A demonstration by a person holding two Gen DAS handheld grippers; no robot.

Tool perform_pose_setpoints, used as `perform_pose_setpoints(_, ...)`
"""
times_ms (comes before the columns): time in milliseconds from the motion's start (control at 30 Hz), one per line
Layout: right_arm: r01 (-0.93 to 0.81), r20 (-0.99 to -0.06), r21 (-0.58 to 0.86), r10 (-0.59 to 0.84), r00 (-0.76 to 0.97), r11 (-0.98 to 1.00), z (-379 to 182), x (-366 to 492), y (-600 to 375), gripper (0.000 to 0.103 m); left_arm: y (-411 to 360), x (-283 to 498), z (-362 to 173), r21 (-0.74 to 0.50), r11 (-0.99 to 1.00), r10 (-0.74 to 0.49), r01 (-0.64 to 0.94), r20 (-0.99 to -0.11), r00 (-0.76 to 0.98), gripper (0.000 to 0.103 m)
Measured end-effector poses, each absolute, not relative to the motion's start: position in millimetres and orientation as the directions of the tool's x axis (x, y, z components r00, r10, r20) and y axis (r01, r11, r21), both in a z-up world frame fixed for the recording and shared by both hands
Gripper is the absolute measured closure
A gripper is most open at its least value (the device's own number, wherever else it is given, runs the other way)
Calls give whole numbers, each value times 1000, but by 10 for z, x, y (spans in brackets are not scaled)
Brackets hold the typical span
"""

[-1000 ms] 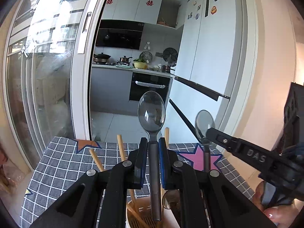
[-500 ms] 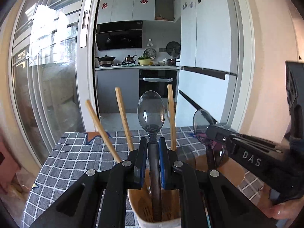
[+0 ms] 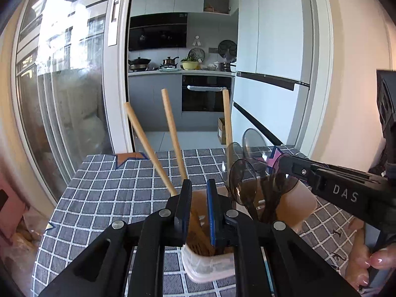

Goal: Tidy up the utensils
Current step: 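Open the right gripper to drop the spoon into the caddy while the left gripper releases its spoon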

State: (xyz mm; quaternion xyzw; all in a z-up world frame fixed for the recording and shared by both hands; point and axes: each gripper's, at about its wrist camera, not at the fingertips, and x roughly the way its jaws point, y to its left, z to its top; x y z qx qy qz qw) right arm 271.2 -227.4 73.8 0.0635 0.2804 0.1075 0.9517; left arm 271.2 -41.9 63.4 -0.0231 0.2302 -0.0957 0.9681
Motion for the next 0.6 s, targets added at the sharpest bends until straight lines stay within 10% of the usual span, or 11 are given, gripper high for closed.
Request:
perform_pose_setpoints(67, -161, -522, 189, 238, 819, 969, 758, 2655, -2294, 67, -387, 2693, 633, -99, 980, -198, 171, -461, 865, 59)
perform_pose_setpoints(600, -36, -652, 288, 223, 725, 957, 621, 1874, -2537, 47, -224, 2140, 276, -116, 976, -212, 182, -689, 693, 59)
